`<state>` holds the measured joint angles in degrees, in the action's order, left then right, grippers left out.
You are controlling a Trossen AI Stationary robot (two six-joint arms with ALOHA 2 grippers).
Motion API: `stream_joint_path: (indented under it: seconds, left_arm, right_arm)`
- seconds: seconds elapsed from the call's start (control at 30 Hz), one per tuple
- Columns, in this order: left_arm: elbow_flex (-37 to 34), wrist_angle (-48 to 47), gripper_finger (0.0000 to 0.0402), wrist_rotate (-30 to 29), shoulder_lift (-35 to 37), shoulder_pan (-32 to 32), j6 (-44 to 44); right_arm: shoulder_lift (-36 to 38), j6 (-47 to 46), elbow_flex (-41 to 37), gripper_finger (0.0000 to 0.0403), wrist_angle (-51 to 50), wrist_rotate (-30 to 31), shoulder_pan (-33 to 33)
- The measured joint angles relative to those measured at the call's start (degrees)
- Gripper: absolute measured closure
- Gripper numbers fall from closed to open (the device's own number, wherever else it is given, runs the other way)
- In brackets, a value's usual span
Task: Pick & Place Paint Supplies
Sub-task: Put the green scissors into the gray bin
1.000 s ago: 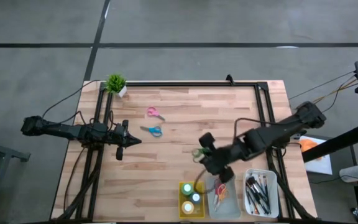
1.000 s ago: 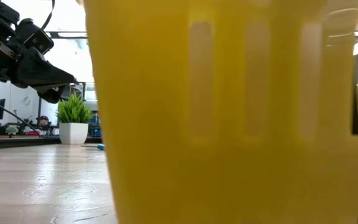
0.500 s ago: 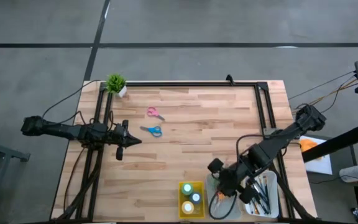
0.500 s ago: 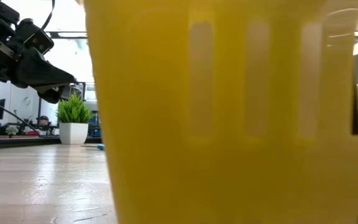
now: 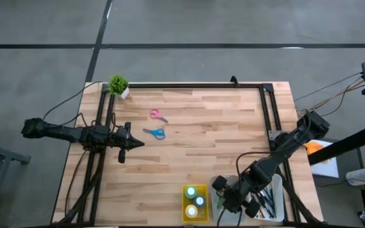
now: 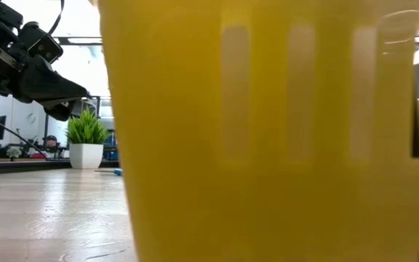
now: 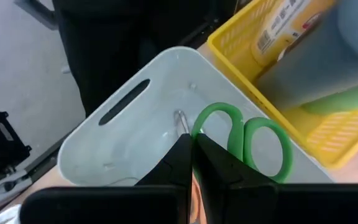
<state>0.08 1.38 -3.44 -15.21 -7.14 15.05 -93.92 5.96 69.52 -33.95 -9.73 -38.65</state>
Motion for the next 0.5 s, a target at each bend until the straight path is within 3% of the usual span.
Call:
stream_joint_path:
  seconds: [0.5]
  left_arm:
    - [0.0,0.01,0.0402,0.02,-0.01,-0.02,0.0]
  right_arm:
    - [-0.38,-2.84,-13.67,0.0392,19.8,-4.03,-1.12]
